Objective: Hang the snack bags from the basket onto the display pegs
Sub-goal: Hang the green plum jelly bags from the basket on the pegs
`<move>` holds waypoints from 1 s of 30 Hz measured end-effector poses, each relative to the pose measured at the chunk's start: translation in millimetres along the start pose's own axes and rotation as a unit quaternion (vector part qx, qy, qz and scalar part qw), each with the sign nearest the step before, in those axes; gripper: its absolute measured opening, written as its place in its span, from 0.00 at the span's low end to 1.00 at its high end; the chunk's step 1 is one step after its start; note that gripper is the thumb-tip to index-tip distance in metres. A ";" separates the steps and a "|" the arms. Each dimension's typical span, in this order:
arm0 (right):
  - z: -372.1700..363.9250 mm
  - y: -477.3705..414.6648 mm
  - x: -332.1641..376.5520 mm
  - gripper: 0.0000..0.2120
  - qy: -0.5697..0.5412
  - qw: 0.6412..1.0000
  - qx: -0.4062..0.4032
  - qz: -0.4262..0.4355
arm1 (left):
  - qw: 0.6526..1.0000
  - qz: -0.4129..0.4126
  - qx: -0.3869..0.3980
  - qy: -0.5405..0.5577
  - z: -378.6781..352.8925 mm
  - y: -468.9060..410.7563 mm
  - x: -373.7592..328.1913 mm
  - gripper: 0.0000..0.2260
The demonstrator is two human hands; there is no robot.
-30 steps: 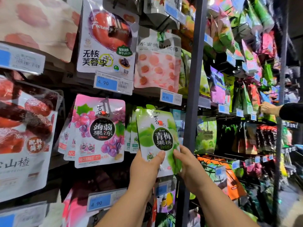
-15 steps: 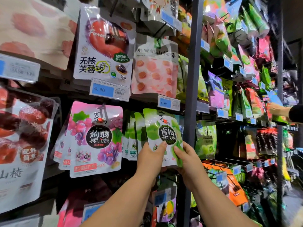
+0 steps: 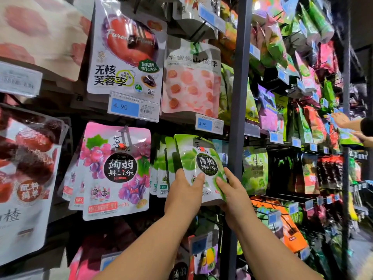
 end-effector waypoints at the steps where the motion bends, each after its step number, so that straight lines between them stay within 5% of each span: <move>1: -1.1 -2.3 -1.6 0.24 0.003 1.000 -0.003 0.001 | 1.000 0.000 -0.002 -0.007 1.1 -0.8 0.4 0.19; 5: -8.3 -5.7 -1.0 0.32 0.050 0.998 -0.011 0.023 | 0.999 0.009 -0.003 -0.046 4.4 -4.0 4.5 0.23; 19: -16.9 -7.4 -16.0 0.29 0.169 0.985 -0.016 0.019 | 0.994 0.010 -0.040 -0.105 3.7 -5.1 41.1 0.29; 30: 0.6 23.8 -27.6 0.31 0.267 0.963 -0.017 0.040 | 0.998 0.016 -0.064 0.021 -12.4 31.8 59.4 0.17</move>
Point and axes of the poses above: each hand's wrist, its own y-axis away from the middle knuckle, its own z-axis out of the back of the hand, x = y × z, the point moved 7 cm from there along -y, towards the middle knuckle, and after that the axes turned 3 degrees about -x, right-handed, at the moved point
